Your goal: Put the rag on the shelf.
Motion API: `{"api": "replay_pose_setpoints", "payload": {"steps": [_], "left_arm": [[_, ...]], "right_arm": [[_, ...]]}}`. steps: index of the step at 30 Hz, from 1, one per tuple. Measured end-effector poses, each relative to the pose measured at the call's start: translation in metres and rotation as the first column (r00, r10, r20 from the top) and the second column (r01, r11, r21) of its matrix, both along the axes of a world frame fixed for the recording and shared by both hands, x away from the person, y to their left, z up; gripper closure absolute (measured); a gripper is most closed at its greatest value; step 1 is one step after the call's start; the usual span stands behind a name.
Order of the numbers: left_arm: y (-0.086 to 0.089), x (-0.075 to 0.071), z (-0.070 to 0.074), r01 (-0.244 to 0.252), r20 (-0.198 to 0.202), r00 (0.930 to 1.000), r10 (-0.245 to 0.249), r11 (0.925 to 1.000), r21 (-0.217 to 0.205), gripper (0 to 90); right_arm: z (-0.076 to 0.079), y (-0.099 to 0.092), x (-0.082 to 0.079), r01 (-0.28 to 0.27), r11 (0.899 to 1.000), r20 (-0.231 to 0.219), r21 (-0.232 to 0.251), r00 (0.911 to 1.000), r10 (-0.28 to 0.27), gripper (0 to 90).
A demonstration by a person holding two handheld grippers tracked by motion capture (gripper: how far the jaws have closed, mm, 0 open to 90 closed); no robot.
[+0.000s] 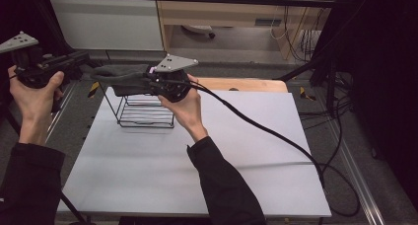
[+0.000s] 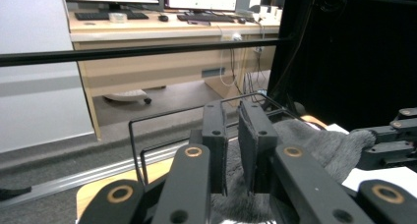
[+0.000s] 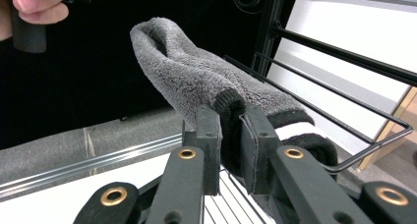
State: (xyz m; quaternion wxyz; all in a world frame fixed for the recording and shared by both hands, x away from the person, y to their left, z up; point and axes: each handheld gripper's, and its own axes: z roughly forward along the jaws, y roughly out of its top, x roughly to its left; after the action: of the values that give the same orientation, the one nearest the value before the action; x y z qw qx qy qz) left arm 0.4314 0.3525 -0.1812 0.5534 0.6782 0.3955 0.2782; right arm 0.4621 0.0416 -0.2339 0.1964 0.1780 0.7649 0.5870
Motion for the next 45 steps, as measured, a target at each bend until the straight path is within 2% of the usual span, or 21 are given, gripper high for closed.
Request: {"api": "replay_pose_setpoints", "payload": {"steps": [3, 8, 12, 17, 20, 22, 23, 26, 28, 35, 39, 45], "left_arm": [[-0.008, 0.003, -0.008, 0.027, -0.045, 0.9987, -0.025, 0.9981, 0.055, 85.4], [-0.010, 0.006, -0.021, 0.066, -0.100, 0.9932, -0.059, 0.9957, 0.065, 89.0], [-0.010, 0.003, -0.028, 0.082, -0.121, 0.9901, -0.070, 0.9923, 0.093, 89.6], [-0.012, 0.001, -0.040, 0.099, -0.143, 0.9865, -0.080, 0.9857, 0.136, 89.7], [-0.014, 0.002, -0.048, 0.107, -0.155, 0.9844, -0.083, 0.9826, 0.152, 89.7], [-0.016, 0.004, -0.054, 0.109, -0.164, 0.9830, -0.083, 0.9812, 0.159, 89.7], [-0.017, 0.005, -0.058, 0.108, -0.166, 0.9829, -0.081, 0.9808, 0.162, 89.7], [-0.018, 0.009, -0.065, 0.103, -0.171, 0.9825, -0.075, 0.9808, 0.166, 89.8], [-0.019, 0.011, -0.069, 0.100, -0.173, 0.9823, -0.072, 0.9820, 0.161, 89.7], [-0.019, 0.018, -0.081, 0.077, -0.165, 0.9849, -0.053, 0.9863, 0.146, 89.7], [-0.019, 0.020, -0.086, 0.067, -0.159, 0.9863, -0.046, 0.9893, 0.130, 89.6], [-0.017, 0.017, -0.084, 0.065, -0.155, 0.9868, -0.046, 0.9908, 0.119, 85.8]], "right_arm": [[-0.001, 0.000, -0.001, -0.002, 1.000, 0.003, -0.004, 1.0000, 0.002, 80.2], [-0.002, 0.000, -0.001, -0.014, 1.000, -0.003, -0.020, 0.9999, 0.014, 77.4], [-0.002, -0.001, -0.002, -0.028, 0.999, -0.021, -0.033, 0.9994, 0.028, 71.7], [-0.002, 0.000, -0.004, -0.052, 0.998, -0.050, -0.019, 0.9975, 0.051, 58.8], [-0.001, -0.001, -0.004, -0.051, 0.999, -0.058, -0.005, 0.9970, 0.051, 56.7], [0.000, -0.001, -0.004, -0.053, 0.999, -0.061, 0.009, 0.9967, 0.053, 58.0], [0.000, -0.001, -0.004, -0.047, 0.999, -0.063, 0.009, 0.9969, 0.047, 62.0], [-0.003, -0.001, -0.001, -0.034, 0.999, -0.102, -0.010, 0.9942, 0.033, 82.6], [-0.007, 0.001, 0.002, -0.018, 0.999, -0.124, -0.027, 0.9922, 0.015, 89.3], [-0.024, 0.005, 0.011, 0.030, 0.998, -0.167, -0.064, 0.9851, -0.041, 90.0], [-0.031, 0.006, 0.016, 0.048, 0.997, -0.165, -0.061, 0.9846, -0.058, 90.0], [-0.032, 0.002, 0.013, 0.034, 0.999, -0.148, -0.043, 0.9882, -0.040, 84.4]]}}
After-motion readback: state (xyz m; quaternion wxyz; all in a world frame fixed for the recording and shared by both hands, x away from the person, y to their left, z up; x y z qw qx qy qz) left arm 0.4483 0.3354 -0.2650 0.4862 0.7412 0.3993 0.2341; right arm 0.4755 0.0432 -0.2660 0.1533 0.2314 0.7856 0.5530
